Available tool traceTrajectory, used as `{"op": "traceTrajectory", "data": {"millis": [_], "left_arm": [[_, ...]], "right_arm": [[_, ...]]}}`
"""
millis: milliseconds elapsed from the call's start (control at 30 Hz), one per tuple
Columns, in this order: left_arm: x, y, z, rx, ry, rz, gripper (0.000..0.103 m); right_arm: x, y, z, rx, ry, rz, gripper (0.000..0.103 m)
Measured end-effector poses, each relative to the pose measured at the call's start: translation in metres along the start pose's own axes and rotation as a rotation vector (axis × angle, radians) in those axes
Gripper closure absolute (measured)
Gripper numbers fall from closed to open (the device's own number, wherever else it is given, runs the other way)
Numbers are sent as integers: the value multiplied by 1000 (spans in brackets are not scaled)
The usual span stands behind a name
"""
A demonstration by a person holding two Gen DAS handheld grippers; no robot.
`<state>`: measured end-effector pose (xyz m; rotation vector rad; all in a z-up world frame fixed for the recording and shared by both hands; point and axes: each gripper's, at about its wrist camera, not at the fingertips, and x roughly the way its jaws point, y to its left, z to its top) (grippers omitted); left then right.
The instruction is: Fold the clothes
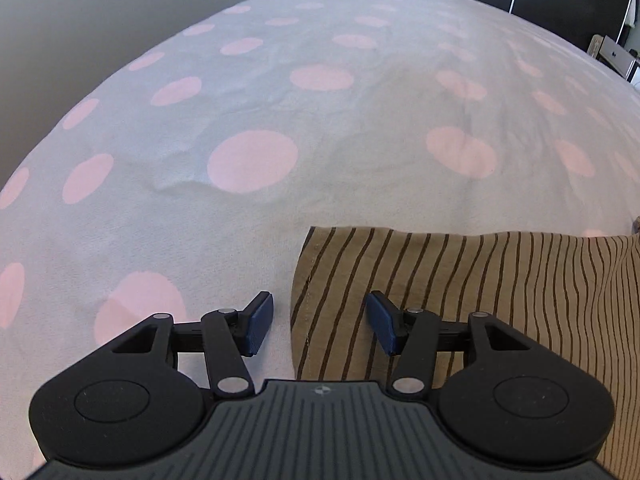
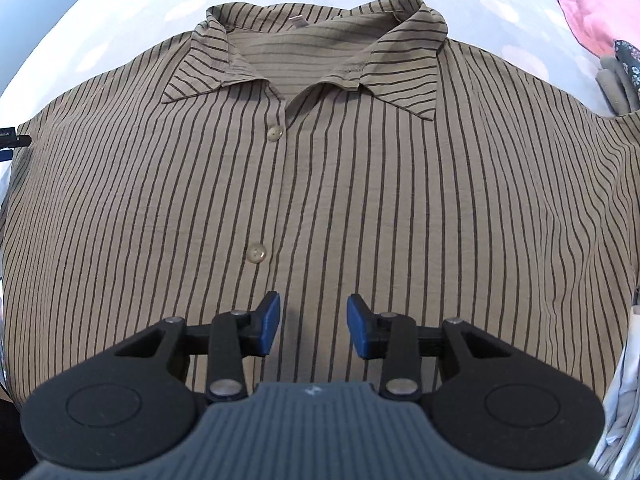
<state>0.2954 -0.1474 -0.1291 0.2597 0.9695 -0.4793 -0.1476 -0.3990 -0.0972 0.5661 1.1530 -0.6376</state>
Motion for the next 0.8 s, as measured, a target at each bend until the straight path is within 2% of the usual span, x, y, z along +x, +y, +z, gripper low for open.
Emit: {"op": "traceTrajectory", "data": {"millis": [33,67,100,133,167,333,600,700,800], "left_arm": [[0,-1,0,6,-5,-3,61],[-1,-3,1,21,-12,-4,76],[-3,-6,2,37,-18,-6,84],[-5,-9,3,51,-18,-14,98],[-8,-12,4,63,-21,-20,101],[-36,-25,11,99,-57,-55,102],[-114,-63,22,167,-100,-180,103],[-128,-83,23,197,-101,-202,103],[-125,-105,24,223,-78,-205,103]], "right_arm": [[2,0,1,1,5,1,63],[4,0,2,1,10,3,63],[6,0,3,2,14,4,63],[7,1,3,2,17,5,63],[5,1,3,2,12,5,63],[-4,0,-1,6,-13,4,63],[-23,-2,-10,32,-65,7,63],[-28,-2,-12,40,-81,19,63],[-35,-2,-14,40,-102,32,63]]}}
